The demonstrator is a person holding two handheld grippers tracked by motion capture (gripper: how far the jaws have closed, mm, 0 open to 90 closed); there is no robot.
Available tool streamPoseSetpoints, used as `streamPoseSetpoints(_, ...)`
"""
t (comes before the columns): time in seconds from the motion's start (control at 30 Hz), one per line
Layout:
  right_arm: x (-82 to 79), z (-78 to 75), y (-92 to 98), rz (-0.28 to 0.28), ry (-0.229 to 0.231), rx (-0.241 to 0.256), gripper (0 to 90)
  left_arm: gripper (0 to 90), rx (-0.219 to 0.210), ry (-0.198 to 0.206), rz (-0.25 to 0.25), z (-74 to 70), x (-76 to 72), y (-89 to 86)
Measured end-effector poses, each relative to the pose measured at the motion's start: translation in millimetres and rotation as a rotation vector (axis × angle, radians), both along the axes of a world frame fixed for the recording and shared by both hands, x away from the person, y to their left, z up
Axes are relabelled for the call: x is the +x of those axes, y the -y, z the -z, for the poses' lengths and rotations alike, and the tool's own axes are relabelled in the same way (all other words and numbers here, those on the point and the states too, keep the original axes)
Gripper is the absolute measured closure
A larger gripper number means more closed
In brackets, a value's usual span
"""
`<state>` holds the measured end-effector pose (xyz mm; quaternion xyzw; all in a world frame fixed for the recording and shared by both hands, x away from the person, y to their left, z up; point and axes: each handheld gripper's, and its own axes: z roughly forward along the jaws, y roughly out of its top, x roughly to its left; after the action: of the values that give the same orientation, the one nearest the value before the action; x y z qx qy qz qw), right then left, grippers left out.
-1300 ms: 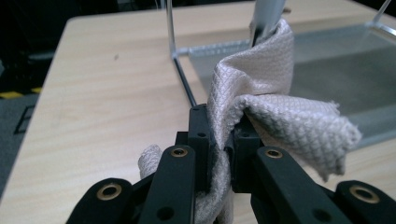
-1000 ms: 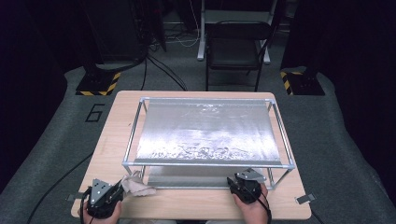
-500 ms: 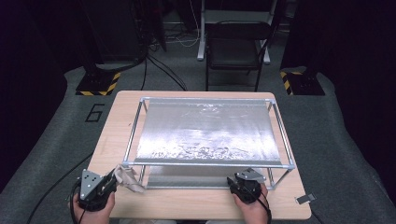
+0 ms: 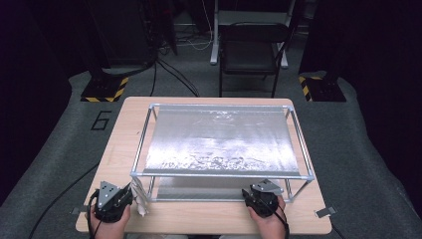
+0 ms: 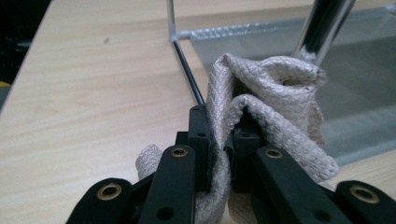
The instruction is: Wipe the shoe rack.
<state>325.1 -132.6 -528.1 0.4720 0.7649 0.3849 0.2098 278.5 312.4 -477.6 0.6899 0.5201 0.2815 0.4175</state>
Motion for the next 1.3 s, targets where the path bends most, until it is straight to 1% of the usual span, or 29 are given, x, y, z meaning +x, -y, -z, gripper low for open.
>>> streamPoseSetpoints(0.07,0.0,0.0,0.1,-0.001,0.0,-0.002,60.8,82.3,-0.001,-0.016,-0.001,6.6,1.8,-0.5)
streamPoseSetpoints(0.13,0.0,0.0,0.1,-0.001,0.0,-0.001,60.7,82.3,-0.015,-0.023,-0.008,9.7,3.2,-0.7)
streamPoseSetpoints(0.17,0.0,0.0,0.0,-0.001,0.0,-0.001,60.7,82.3,-0.014,-0.028,-0.005,8.9,3.2,-1.0)
streamPoseSetpoints(0.2,0.0,0.0,0.0,-0.001,0.0,-0.001,60.7,82.3,-0.01,-0.018,-0.008,7.5,3.5,-0.7)
streamPoseSetpoints(0.23,0.0,0.0,0.0,-0.001,0.0,-0.001,60.7,82.3,-0.009,-0.022,-0.002,5.2,3.2,-1.2)
streamPoseSetpoints(0.33,0.0,0.0,0.0,0.0,0.0,-0.001,60.7,82.3,-0.017,0.008,-0.002,-5.2,0.9,-1.9)
streamPoseSetpoints(0.47,0.0,0.0,0.0,0.0,0.001,0.0,60.8,82.2,-0.009,0.055,0.002,-23.6,-3.3,-2.4)
streamPoseSetpoints(0.5,0.0,0.0,0.0,-0.001,0.0,-0.001,60.7,82.2,-0.014,0.067,0.001,-27.8,-4.2,-2.6)
streamPoseSetpoints(0.6,0.1,0.0,-0.1,0.001,0.0,0.0,60.7,82.2,-0.016,0.091,0.003,-38.1,-6.9,-3.9)
streamPoseSetpoints(0.7,0.0,-0.1,0.0,-0.001,0.0,0.0,60.8,82.3,-0.015,0.096,0.006,-39.3,-6.6,-3.8)
streamPoseSetpoints(0.9,0.0,0.0,0.0,-0.001,0.0,-0.001,60.8,82.3,-0.02,0.046,0.002,-22.0,-2.7,-2.2)
streamPoseSetpoints(0.97,0.0,0.0,0.0,-0.001,0.0,-0.001,60.7,82.3,-0.032,0.044,-0.004,-18.0,-1.5,-2.4)
streamPoseSetpoints(1.0,0.0,0.0,0.0,0.0,0.0,0.0,60.8,82.3,-0.036,0.043,-0.006,-18.3,-1.6,-2.8)
streamPoseSetpoints(1.03,0.1,0.0,-0.1,0.001,0.0,0.001,60.8,82.3,-0.032,0.035,-0.001,-20.2,-1.9,-3.8)
streamPoseSetpoints(1.17,0.2,0.0,0.0,0.002,0.0,0.001,60.8,82.3,-0.044,0.062,0.0,-32.8,-4.2,-6.0)
streamPoseSetpoints(1.3,0.2,0.0,0.0,0.002,0.0,0.002,60.8,82.3,-0.055,0.077,0.003,-46.6,-7.4,-8.3)
